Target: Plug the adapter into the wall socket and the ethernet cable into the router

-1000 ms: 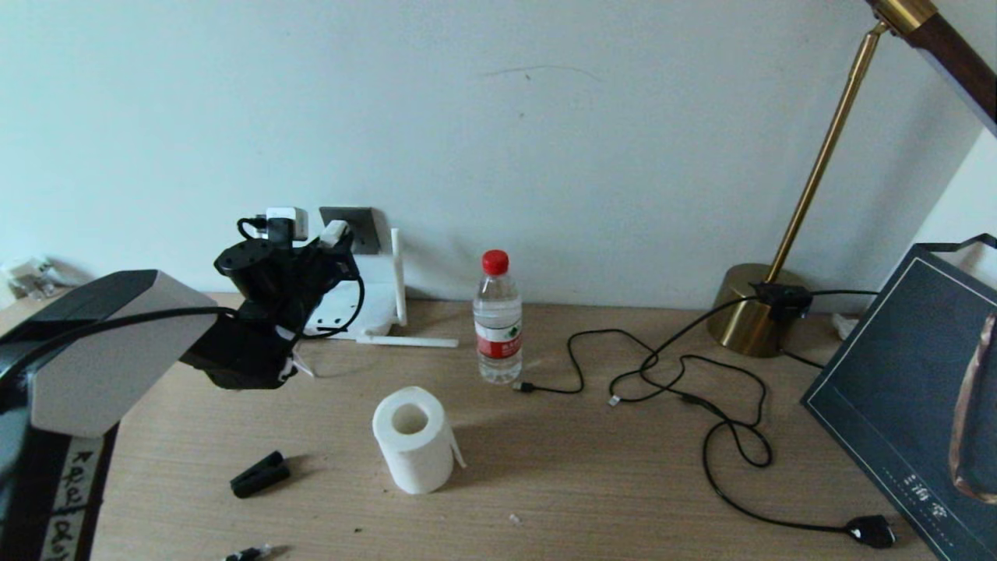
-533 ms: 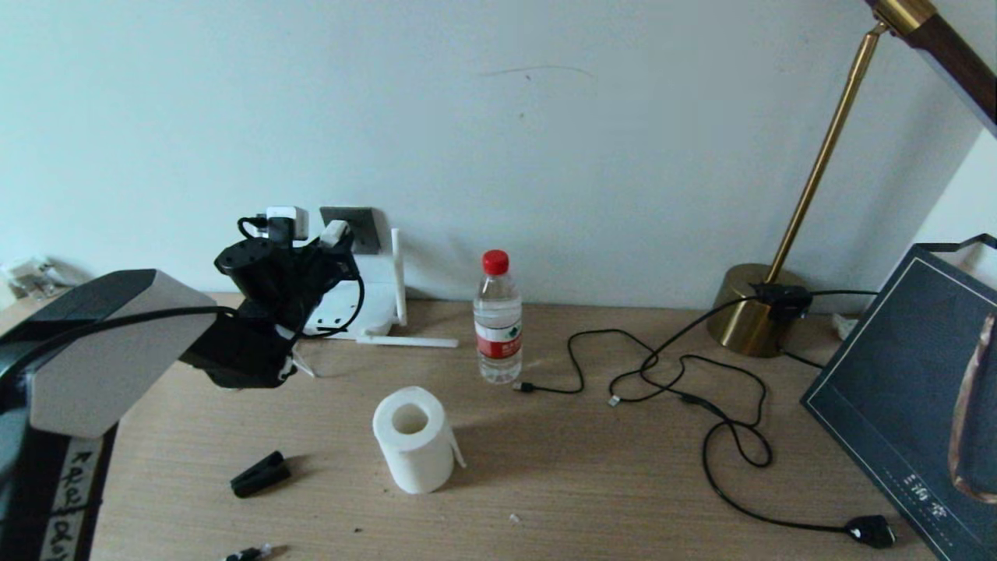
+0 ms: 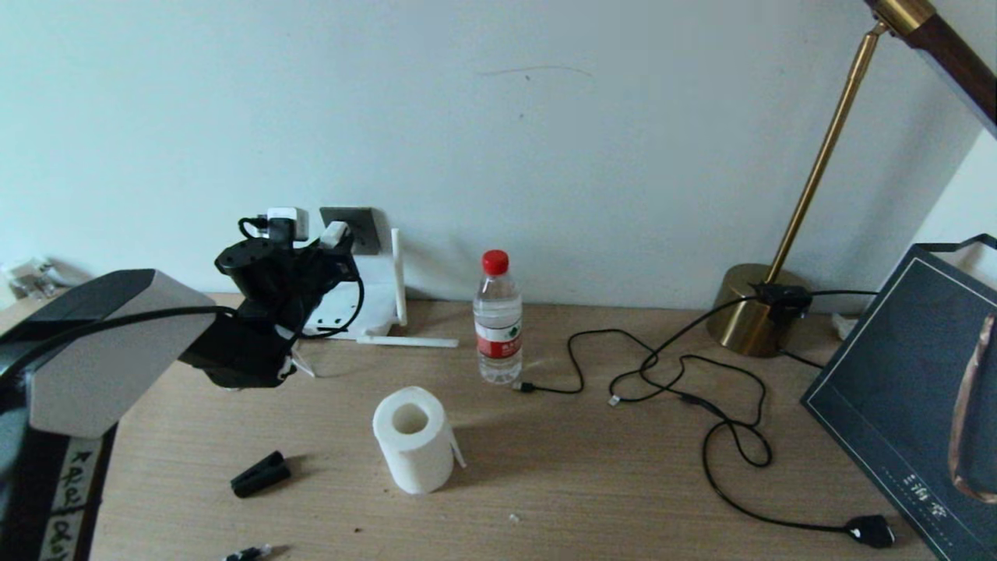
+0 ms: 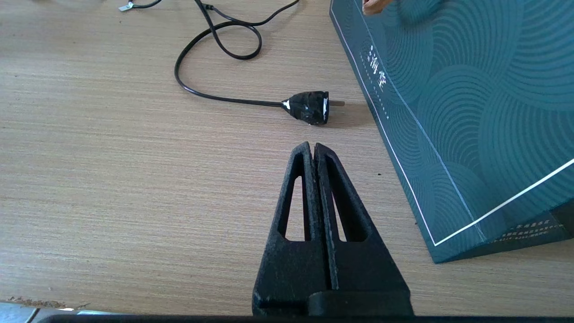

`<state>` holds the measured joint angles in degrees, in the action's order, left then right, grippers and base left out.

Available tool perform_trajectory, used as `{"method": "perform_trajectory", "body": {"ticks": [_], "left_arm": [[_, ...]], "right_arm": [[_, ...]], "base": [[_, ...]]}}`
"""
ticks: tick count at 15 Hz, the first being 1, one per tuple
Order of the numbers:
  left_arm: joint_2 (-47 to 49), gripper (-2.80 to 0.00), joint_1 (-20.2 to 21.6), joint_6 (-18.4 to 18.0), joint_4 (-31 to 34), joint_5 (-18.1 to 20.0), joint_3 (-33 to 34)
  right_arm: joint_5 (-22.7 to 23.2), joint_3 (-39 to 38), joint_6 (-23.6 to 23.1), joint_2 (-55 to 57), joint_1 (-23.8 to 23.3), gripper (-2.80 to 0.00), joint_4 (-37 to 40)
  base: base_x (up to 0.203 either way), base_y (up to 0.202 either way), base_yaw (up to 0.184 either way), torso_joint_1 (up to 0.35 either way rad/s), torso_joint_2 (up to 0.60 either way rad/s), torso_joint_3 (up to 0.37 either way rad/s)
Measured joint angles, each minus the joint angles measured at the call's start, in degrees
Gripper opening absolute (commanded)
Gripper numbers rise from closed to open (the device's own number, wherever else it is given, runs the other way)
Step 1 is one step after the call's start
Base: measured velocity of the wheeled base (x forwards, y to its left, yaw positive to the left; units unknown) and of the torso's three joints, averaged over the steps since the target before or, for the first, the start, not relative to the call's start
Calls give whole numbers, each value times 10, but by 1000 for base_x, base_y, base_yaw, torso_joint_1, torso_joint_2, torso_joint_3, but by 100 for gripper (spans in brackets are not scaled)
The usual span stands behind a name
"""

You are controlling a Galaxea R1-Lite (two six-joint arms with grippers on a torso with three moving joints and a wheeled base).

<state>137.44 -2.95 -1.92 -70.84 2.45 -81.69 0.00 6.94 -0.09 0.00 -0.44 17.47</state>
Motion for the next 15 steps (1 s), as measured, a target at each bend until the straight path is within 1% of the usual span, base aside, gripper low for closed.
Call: {"method": "perform_trajectory", "body": {"ticks": [5, 10, 15], "left_arm": [[4, -280, 1, 0, 3, 0, -1], [6, -280, 0, 0, 27, -1, -25], [8, -280, 0, 0, 31, -7, -34]], "right_arm": [[0, 0, 0, 0, 0, -280, 0], [0, 0, 0, 0, 0, -280, 0], [0, 0, 0, 0, 0, -280, 0]], "base": [[0, 0, 0, 0, 0, 0], [0, 0, 0, 0, 0, 0], [0, 0, 0, 0, 0, 0]]}}
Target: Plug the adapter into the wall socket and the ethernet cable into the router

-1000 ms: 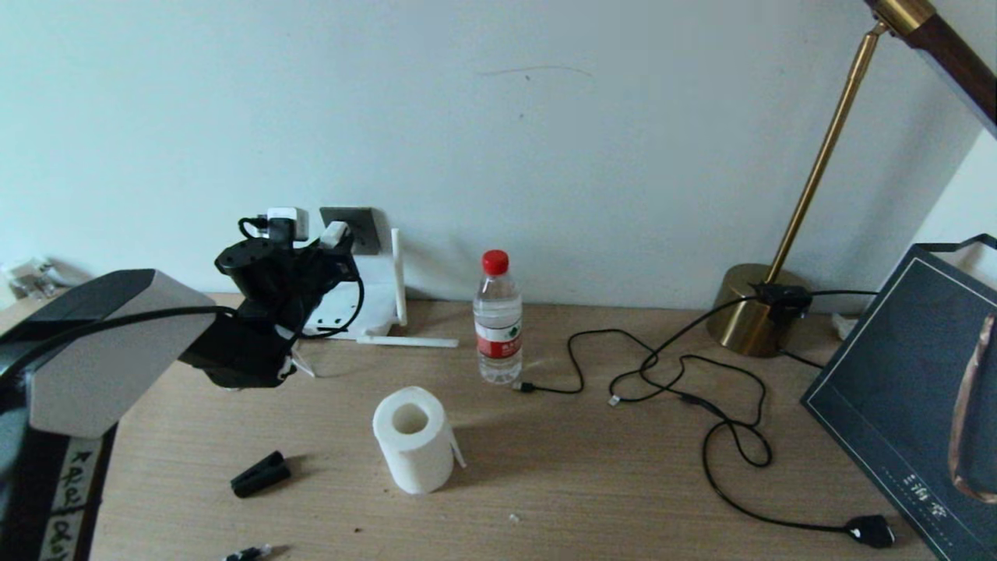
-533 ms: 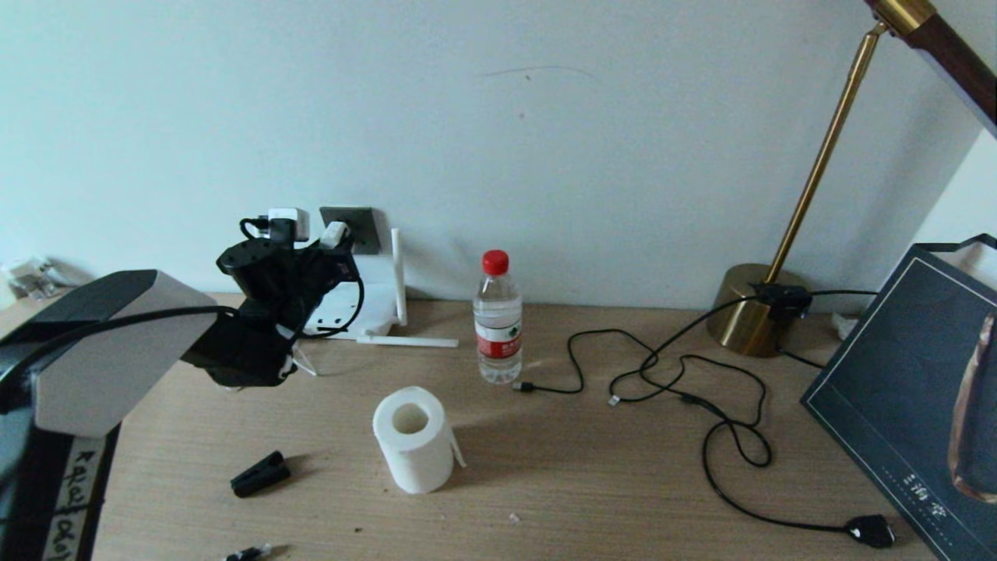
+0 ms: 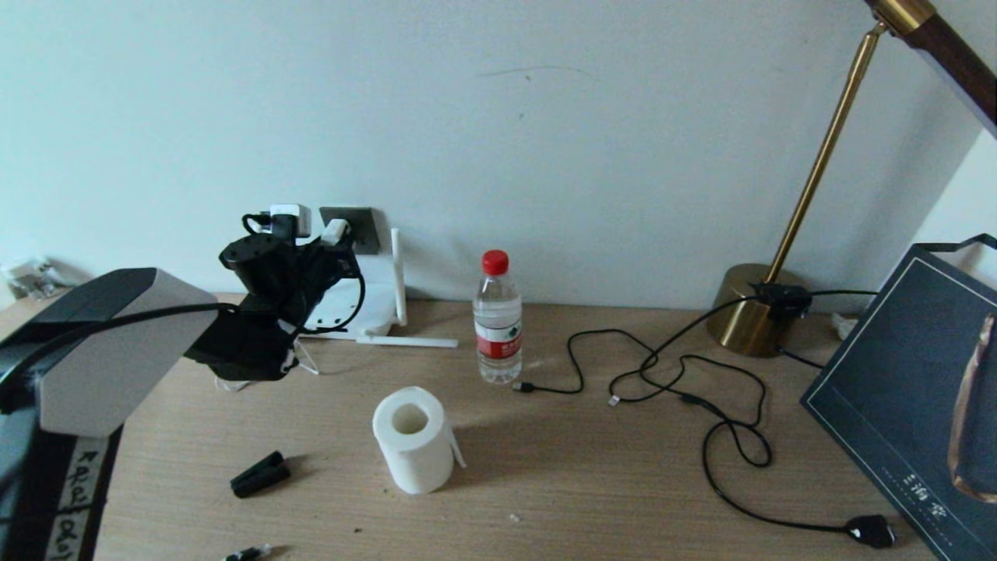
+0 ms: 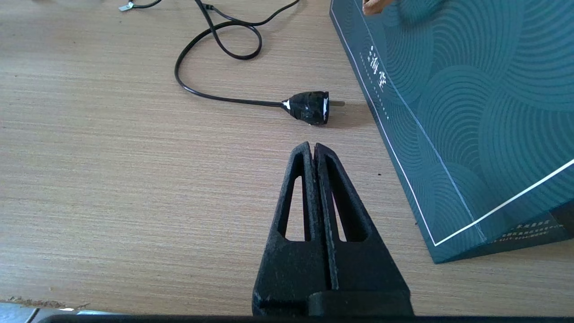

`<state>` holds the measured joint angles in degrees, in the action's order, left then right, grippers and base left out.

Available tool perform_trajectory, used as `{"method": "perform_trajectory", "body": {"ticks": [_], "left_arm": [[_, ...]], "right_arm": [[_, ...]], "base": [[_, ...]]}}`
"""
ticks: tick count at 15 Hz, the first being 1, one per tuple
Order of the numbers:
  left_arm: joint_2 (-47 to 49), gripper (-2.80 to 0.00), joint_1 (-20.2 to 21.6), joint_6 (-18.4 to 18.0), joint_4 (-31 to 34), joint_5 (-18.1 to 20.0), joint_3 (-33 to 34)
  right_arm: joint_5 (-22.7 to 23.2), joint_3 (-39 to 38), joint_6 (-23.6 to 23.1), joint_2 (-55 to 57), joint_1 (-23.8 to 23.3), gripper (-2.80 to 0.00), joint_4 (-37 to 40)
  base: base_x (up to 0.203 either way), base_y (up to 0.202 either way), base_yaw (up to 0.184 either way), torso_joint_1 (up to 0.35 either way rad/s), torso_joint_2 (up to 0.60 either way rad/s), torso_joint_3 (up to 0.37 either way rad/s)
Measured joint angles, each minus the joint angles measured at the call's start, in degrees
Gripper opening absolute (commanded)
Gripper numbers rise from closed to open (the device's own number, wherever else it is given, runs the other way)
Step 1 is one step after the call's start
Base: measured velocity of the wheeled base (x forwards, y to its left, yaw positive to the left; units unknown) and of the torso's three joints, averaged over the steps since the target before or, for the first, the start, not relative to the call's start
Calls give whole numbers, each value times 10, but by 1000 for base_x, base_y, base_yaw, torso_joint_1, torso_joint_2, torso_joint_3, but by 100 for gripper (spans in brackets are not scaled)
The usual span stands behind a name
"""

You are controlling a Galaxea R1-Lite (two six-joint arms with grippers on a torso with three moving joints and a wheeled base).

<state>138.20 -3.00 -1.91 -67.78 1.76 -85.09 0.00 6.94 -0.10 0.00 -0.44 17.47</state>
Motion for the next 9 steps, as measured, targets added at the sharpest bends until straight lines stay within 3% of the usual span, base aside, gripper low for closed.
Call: {"method": "perform_trajectory", "body": {"ticks": [9], "left_arm": [[-1, -280, -2, -1, 0, -1, 0]], "right_arm": [[0, 0, 0, 0, 0, -280, 0]], "base": [[0, 0, 0, 0, 0, 0]]}}
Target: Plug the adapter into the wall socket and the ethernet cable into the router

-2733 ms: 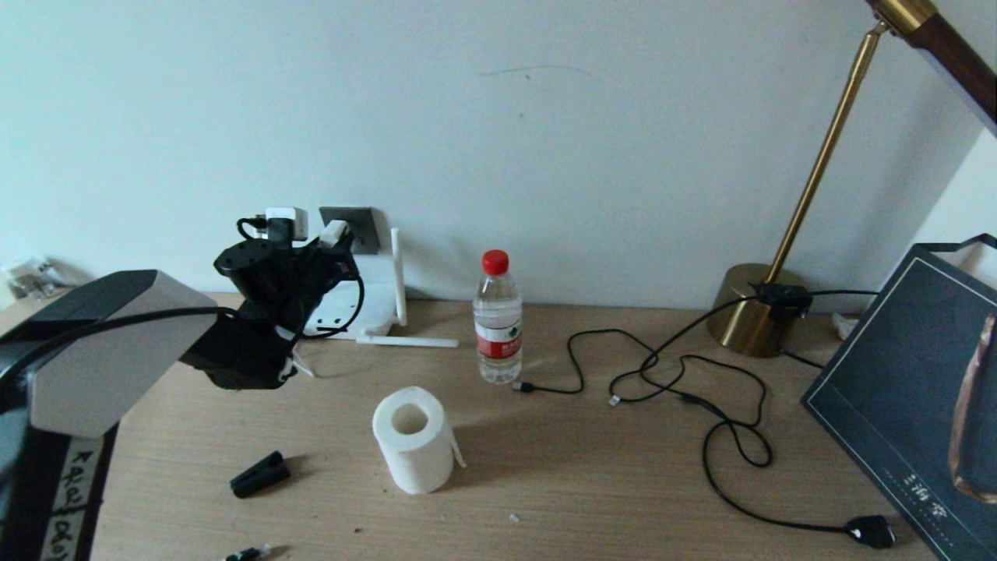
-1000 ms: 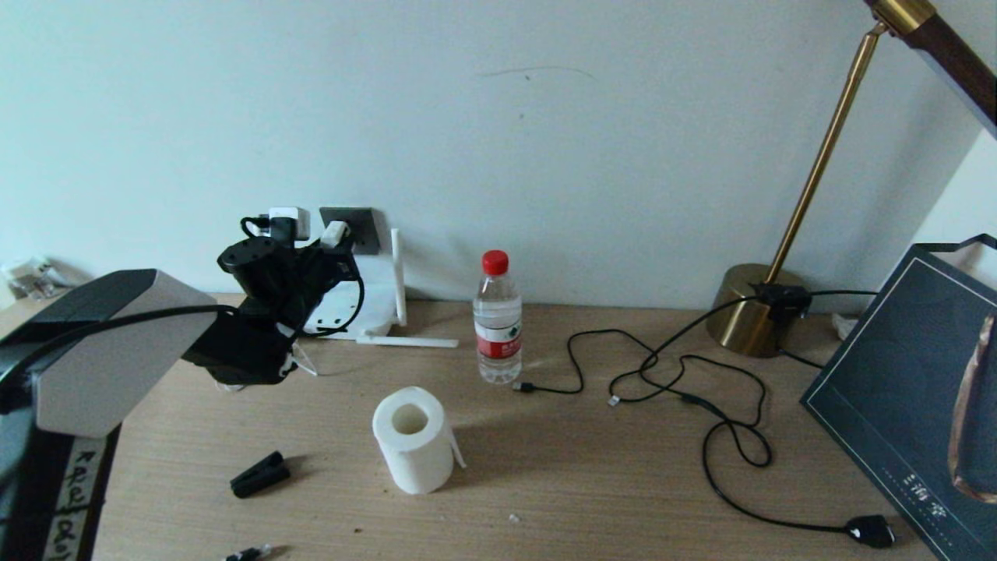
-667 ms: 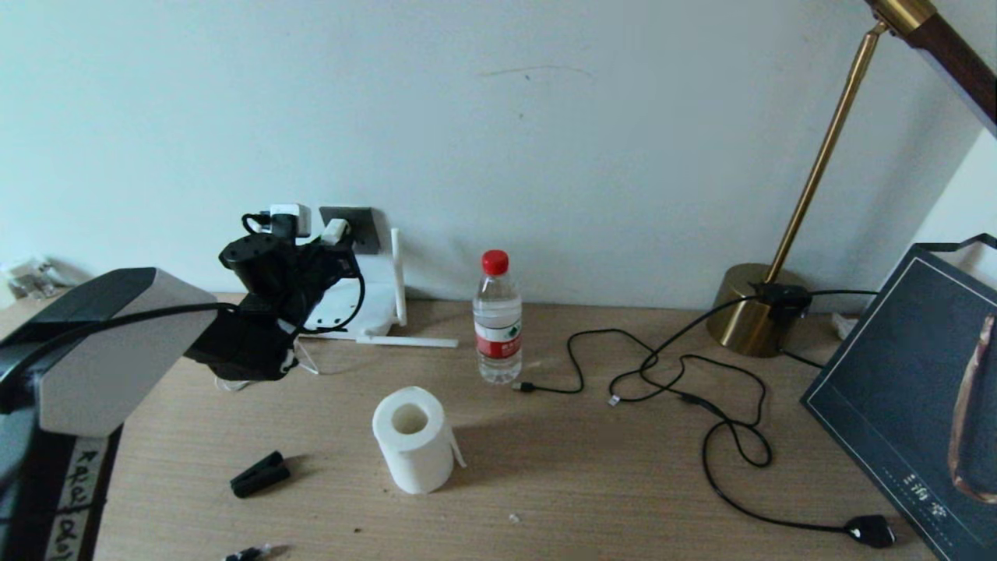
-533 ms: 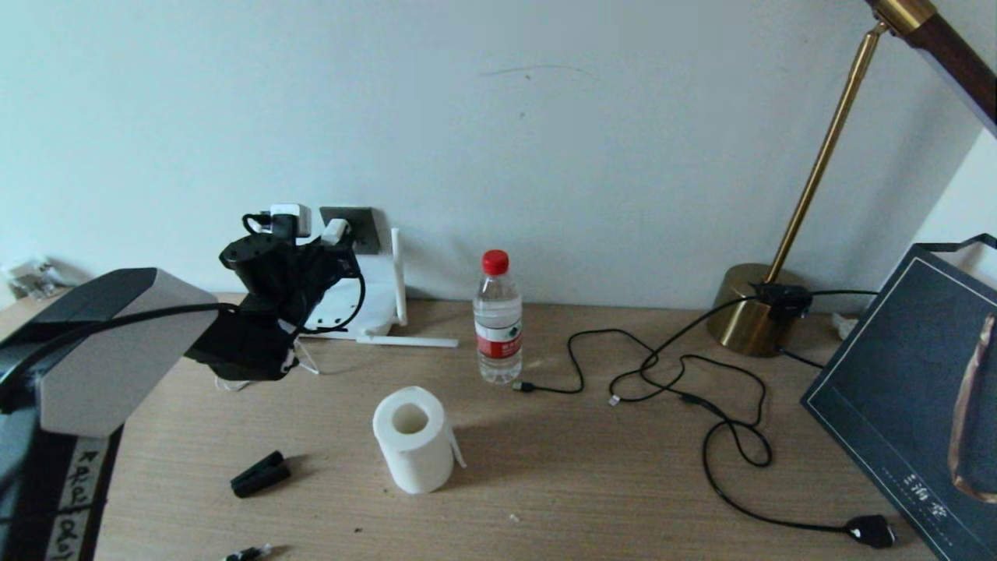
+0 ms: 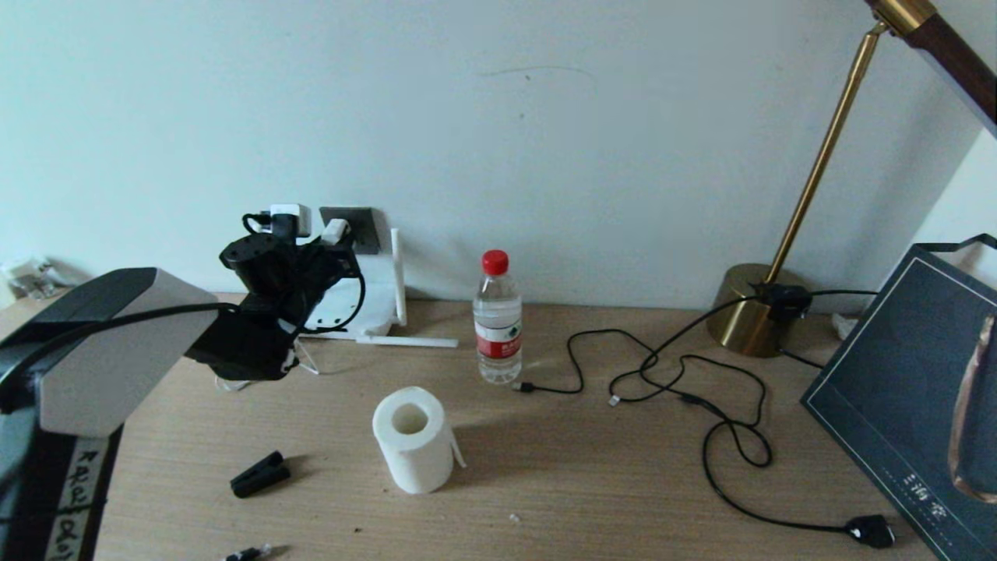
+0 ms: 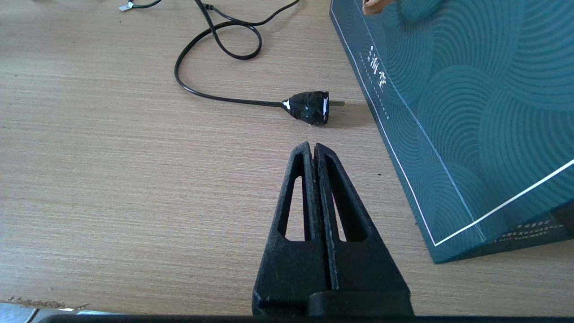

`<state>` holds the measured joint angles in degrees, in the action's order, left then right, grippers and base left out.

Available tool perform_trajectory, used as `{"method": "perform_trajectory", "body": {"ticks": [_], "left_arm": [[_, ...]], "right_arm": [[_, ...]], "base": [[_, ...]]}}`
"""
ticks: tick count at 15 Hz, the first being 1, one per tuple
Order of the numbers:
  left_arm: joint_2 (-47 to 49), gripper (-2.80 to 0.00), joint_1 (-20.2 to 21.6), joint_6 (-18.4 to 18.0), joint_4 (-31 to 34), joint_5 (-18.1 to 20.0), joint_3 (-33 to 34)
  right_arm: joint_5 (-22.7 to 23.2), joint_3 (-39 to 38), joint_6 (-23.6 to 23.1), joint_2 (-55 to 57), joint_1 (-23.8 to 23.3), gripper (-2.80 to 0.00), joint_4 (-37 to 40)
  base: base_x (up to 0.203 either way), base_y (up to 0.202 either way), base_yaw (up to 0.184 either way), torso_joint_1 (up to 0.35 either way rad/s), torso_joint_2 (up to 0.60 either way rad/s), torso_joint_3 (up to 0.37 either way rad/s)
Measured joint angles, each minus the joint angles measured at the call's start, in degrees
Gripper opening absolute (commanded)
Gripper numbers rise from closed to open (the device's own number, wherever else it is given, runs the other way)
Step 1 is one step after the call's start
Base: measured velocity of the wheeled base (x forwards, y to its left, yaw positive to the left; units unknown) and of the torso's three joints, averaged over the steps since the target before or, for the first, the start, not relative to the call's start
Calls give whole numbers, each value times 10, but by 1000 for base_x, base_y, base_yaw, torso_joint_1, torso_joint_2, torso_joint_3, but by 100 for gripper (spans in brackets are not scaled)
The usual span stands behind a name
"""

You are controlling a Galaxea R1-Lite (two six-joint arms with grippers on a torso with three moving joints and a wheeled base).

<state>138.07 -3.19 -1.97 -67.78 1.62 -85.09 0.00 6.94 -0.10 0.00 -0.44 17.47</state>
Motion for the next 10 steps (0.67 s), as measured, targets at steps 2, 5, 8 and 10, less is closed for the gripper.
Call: {"method": "perform_trajectory", "body": {"ticks": [2, 5, 8, 10], "left_arm": [[-1, -280, 0, 0, 0, 0, 0], [-2, -280, -1, 0, 2, 0, 0], [-4, -280, -1, 0, 15, 0, -4], [-4, -280, -1, 0, 27, -1, -17]], "right_arm": [[0, 0, 0, 0, 0, -280, 0], [0, 0, 0, 0, 0, -280, 0], [0, 0, 0, 0, 0, -280, 0], [0, 0, 0, 0, 0, -280, 0]], "base": [[0, 0, 0, 0, 0, 0], [0, 0, 0, 0, 0, 0], [0, 0, 0, 0, 0, 0], [0, 0, 0, 0, 0, 0]]}}
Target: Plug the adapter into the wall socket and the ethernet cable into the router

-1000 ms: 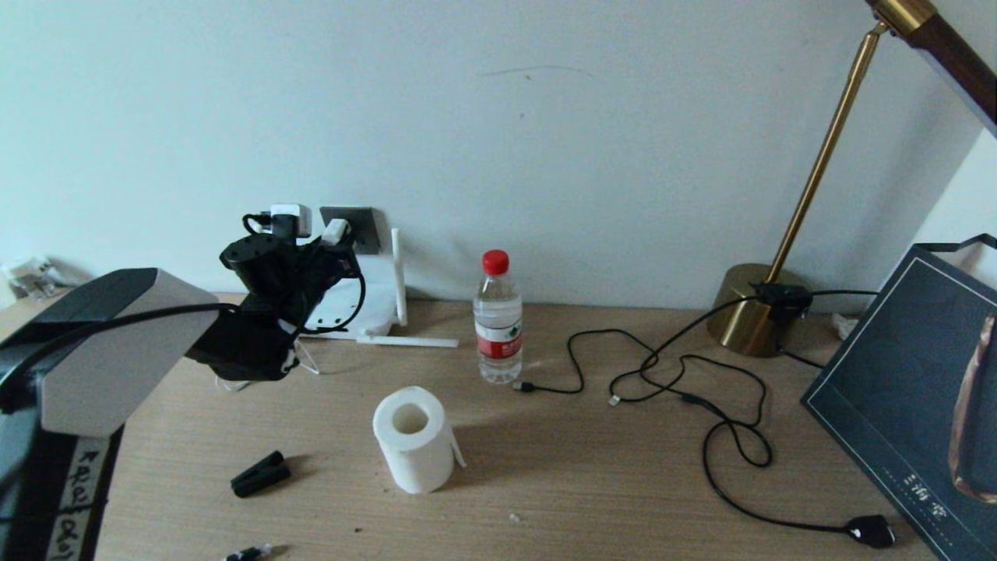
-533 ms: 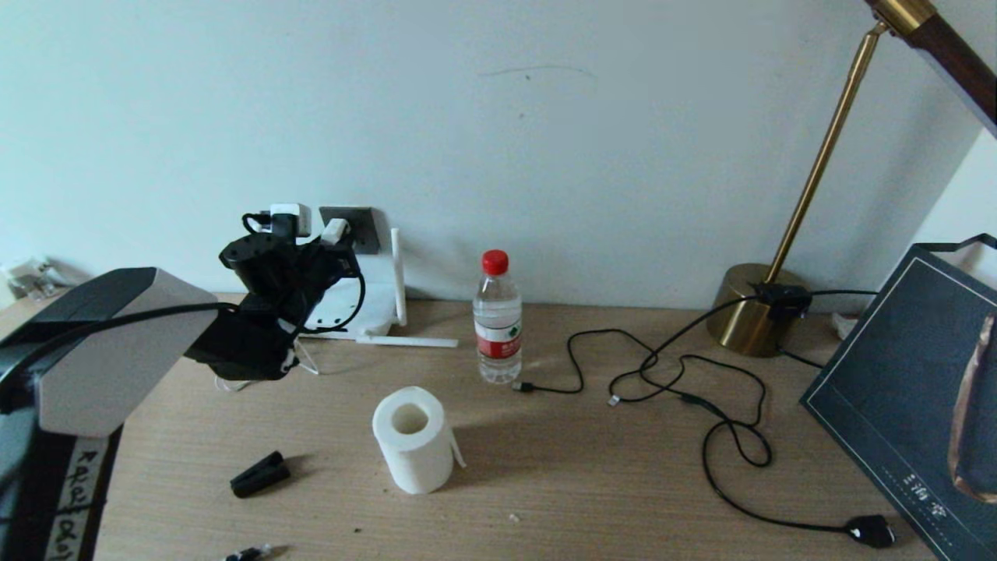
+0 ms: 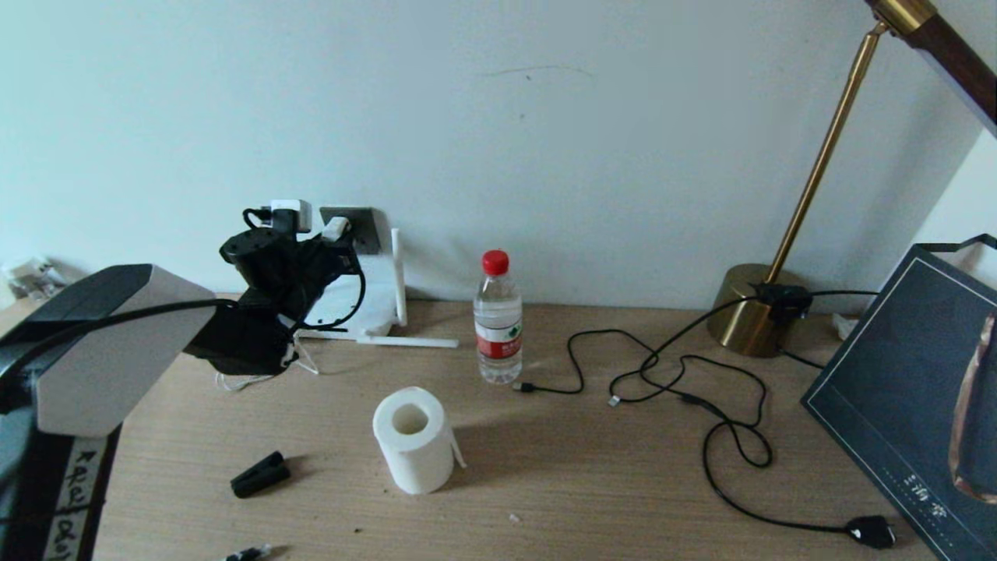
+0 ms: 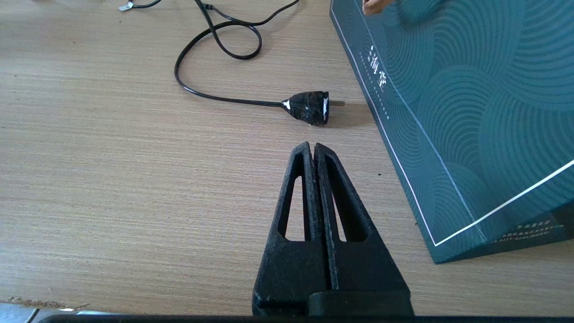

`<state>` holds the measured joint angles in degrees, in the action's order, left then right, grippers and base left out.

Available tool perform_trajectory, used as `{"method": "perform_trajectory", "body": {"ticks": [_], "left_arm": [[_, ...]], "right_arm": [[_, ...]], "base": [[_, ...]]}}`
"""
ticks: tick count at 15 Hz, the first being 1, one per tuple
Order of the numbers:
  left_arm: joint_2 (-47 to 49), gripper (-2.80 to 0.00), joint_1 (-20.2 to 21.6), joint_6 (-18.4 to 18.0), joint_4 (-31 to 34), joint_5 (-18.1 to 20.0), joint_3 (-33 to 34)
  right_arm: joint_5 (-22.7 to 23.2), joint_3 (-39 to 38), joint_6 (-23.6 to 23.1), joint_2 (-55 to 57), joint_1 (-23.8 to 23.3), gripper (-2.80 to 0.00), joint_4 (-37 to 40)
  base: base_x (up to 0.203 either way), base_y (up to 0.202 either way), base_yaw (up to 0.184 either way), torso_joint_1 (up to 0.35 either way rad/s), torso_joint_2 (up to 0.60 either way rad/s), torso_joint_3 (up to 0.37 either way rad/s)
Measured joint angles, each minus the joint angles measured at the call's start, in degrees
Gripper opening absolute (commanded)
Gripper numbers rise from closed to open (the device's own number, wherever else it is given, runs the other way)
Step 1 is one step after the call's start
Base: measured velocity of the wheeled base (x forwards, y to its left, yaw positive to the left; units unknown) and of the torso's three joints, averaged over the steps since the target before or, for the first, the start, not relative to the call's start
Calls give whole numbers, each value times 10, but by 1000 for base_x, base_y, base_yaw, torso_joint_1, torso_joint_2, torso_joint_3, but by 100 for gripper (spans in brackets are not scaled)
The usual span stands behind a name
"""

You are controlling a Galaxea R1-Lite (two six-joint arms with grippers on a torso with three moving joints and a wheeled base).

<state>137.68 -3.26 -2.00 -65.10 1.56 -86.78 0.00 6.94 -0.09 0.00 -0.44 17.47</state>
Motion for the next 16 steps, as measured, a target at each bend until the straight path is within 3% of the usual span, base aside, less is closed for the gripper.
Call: {"method": "perform_trajectory", "body": {"ticks": [16], "left_arm": [[12, -280, -1, 0, 16, -9, -17]], "right_arm": [[0, 0, 0, 0, 0, -280, 0]], "base": [[0, 0, 0, 0, 0, 0]]}}
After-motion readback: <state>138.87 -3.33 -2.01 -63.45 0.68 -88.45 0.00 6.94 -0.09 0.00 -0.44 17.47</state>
